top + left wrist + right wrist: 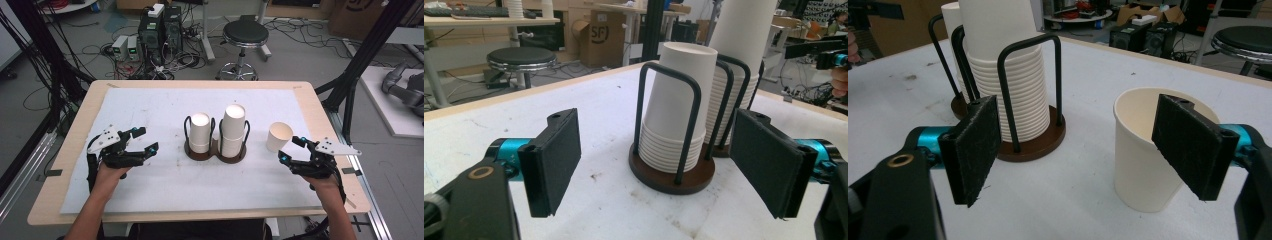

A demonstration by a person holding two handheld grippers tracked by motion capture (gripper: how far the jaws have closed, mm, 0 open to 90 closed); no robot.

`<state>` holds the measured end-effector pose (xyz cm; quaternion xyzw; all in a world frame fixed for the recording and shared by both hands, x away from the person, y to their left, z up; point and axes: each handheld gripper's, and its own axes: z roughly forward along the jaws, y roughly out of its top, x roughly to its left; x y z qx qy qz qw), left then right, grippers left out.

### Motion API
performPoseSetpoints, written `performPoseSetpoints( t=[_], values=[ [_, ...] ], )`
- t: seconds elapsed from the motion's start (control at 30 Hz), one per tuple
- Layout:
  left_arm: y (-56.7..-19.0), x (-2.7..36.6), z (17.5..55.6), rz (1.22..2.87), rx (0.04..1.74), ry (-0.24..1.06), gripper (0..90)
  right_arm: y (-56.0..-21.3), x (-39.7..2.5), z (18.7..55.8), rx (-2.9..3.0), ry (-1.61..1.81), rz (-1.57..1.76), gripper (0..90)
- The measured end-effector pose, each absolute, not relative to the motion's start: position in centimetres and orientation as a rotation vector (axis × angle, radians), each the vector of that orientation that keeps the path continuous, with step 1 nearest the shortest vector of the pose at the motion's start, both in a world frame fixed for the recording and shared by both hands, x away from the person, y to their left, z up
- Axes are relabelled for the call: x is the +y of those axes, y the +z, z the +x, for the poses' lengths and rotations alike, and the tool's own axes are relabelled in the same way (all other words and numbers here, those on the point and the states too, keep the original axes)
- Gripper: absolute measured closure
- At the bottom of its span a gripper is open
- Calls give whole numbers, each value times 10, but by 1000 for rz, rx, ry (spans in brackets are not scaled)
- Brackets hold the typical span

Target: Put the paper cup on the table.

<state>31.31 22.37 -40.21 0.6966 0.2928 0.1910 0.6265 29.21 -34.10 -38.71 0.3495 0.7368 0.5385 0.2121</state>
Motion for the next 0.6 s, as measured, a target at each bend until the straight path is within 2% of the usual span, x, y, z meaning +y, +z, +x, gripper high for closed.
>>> performPoseSetpoints(
  t=[0.6],
  values=[
    [-403, 220, 311, 1607, 665, 440, 210, -388, -339, 287, 2049, 1487, 965, 205]
  ],
)
